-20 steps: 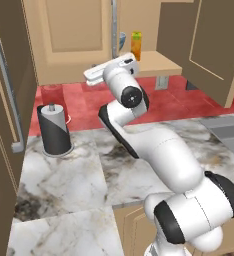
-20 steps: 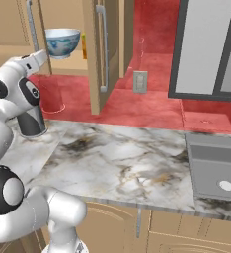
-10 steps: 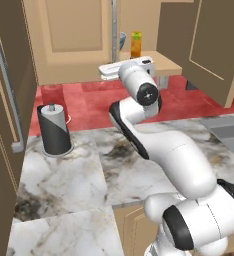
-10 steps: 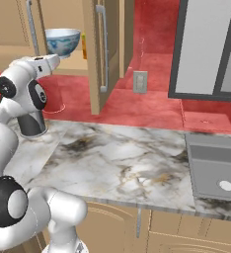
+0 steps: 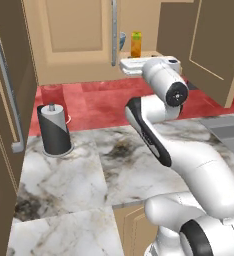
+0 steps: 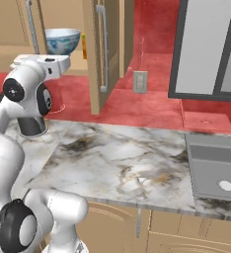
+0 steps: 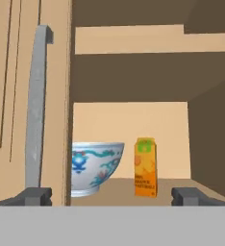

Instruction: Pick the mug and place it in the sink. Pick the bowl and place it in the open cabinet and then close the cabinet.

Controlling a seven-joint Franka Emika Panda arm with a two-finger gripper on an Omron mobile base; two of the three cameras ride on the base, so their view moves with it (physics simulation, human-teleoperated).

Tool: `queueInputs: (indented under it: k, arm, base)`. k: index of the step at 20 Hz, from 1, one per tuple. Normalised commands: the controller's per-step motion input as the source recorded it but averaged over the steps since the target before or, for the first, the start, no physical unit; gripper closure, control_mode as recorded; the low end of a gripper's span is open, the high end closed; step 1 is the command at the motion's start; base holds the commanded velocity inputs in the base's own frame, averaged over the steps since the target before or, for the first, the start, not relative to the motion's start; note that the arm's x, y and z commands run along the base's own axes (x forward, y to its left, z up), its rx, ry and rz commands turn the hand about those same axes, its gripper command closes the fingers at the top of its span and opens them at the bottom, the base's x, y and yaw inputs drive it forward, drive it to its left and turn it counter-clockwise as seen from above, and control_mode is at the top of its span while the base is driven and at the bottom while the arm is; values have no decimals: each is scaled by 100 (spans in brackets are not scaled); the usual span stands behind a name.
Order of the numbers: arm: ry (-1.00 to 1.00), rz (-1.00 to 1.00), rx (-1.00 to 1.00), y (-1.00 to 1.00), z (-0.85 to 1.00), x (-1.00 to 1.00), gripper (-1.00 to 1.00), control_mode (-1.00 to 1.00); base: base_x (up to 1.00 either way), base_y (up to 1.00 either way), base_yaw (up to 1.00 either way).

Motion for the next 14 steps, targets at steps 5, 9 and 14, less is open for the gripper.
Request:
queueInputs:
  k: [5, 9, 14]
  arm:
    - [1, 0, 13, -2, 15, -69, -100, -100]
    - [0, 0, 6, -7, 4, -76, -100, -100]
    - [0, 0, 2, -1, 13, -60, -100, -100]
  base:
    - [0, 0, 0]
    - [0, 0, 0]
    - [0, 0, 0]
